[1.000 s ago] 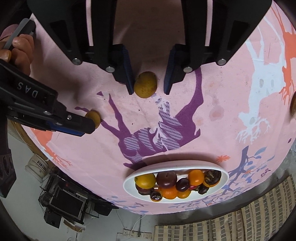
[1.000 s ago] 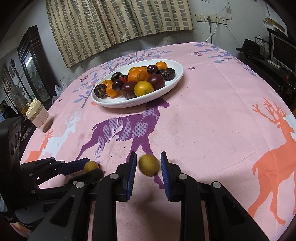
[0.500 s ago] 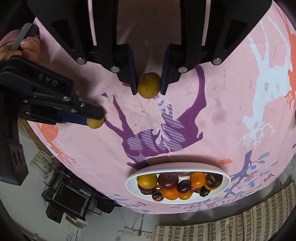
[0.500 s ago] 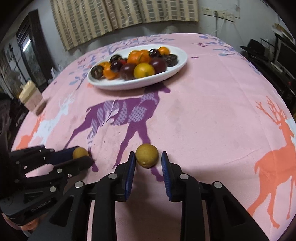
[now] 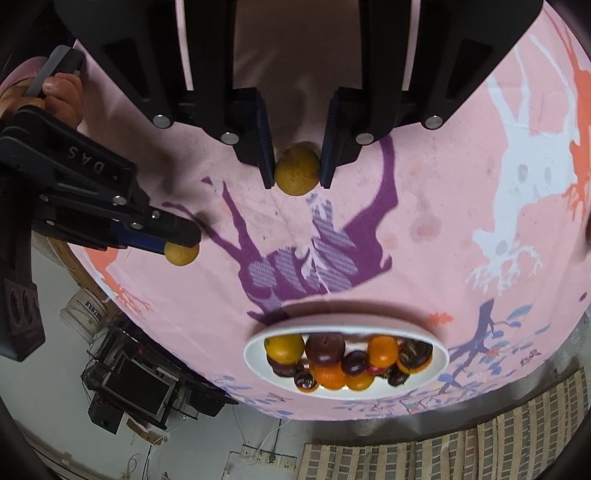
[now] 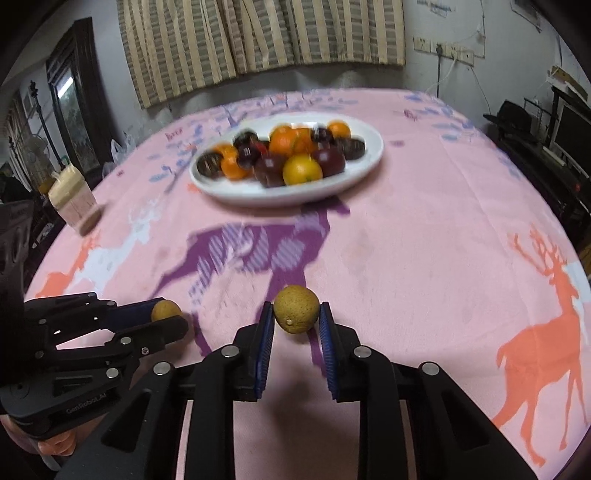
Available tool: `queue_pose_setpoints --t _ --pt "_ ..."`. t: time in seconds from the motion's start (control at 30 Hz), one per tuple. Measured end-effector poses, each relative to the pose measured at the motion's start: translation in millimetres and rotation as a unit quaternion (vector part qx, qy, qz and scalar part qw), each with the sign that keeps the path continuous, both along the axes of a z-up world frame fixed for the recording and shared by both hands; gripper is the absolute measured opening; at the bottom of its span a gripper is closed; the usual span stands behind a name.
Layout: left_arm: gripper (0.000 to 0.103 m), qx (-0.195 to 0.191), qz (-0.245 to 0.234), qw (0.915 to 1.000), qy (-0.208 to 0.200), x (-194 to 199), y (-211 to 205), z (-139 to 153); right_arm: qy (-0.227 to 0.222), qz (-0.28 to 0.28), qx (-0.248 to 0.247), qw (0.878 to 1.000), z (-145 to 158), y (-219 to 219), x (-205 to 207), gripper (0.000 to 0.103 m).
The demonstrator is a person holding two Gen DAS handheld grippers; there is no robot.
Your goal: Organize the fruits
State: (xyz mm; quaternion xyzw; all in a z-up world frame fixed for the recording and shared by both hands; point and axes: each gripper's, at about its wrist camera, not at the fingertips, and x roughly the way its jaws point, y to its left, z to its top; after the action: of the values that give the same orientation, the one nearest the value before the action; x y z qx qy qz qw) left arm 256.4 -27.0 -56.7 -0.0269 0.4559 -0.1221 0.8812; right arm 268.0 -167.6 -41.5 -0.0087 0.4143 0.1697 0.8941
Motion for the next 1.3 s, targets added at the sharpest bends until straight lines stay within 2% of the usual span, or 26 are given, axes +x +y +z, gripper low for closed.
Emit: queue_pose_setpoints --t 0.17,0.27,0.33,0.43,0.6,0.63,0.67,0.73,0.8,0.83,0.9,0.97,1.07,1.17,1.3 --pt "0.025 0.024 0.003 0.9986 -0.047 33.4 7.5 41.2 -0.056 -0.001 0.028 0.998 36.2 4.2 37.1 0.025" --pt "0.025 0.048 0.014 0.9956 -0.079 74.1 10.9 64.2 -0.074 -0.007 0.042 0.996 49.9 10.8 76.9 0.025" --pt "0.024 0.05 0.025 0.9945 -0.089 104.0 14.8 72.4 -0.079 -0.012 0.042 0.996 52.8 16.6 103.8 0.025" --pt "0.024 0.059 0.038 0.9929 -0.096 151.6 19.3 74.2 -0.08 -0.016 0.036 0.996 50.4 26.4 143.6 0.025" --pt "0.024 0.075 0.054 0.9928 -0.076 207.4 23.6 56.9 -0.062 -0.021 0.03 0.997 37.4 34.0 188.2 0.027" --pt "0.028 0.085 0.062 0.9919 -0.071 211.4 24.4 54.3 -0.059 -0.02 0.031 0.998 36.3 33.4 189.0 0.04" --pt "0.035 0.094 0.066 0.9908 -0.072 210.7 24.4 53.4 -0.053 -0.019 0.032 0.998 36.0 32.5 187.3 0.045" --pt "0.067 0.124 0.078 0.9851 -0.09 199.7 23.7 56.3 -0.06 -0.02 0.029 0.998 39.5 28.6 177.7 0.048" --pt "0.085 0.151 0.097 0.9775 -0.111 182.2 24.8 61.5 -0.066 -0.021 0.024 0.997 44.2 24.1 162.3 0.061" --pt "0.092 0.154 0.098 0.9764 -0.116 173.3 25.6 64.4 -0.07 -0.023 0.023 0.997 46.8 21.0 153.1 0.068" --pt "0.095 0.141 0.096 0.9786 -0.115 151.5 30.0 69.7 -0.078 -0.021 0.025 0.996 51.9 15.6 129.4 0.074" --pt "0.097 0.131 0.096 0.98 -0.116 124.2 32.7 72.6 -0.085 -0.021 0.019 0.996 55.0 13.1 105.0 0.087" --pt "0.098 0.122 0.09 0.9812 -0.119 84.2 34.1 72.7 -0.11 -0.019 0.004 0.994 54.0 10.4 63.4 0.094" --pt "0.098 0.124 0.086 0.9805 -0.126 45.1 34.8 67.5 -0.119 -0.022 -0.014 0.993 41.5 8.3 31.7 0.096" --pt "0.098 0.109 0.096 0.9819 -0.122 9.5 41.3 50.2 -0.094 -0.036 -0.028 0.995 15.6 5.6 9.0 0.096"
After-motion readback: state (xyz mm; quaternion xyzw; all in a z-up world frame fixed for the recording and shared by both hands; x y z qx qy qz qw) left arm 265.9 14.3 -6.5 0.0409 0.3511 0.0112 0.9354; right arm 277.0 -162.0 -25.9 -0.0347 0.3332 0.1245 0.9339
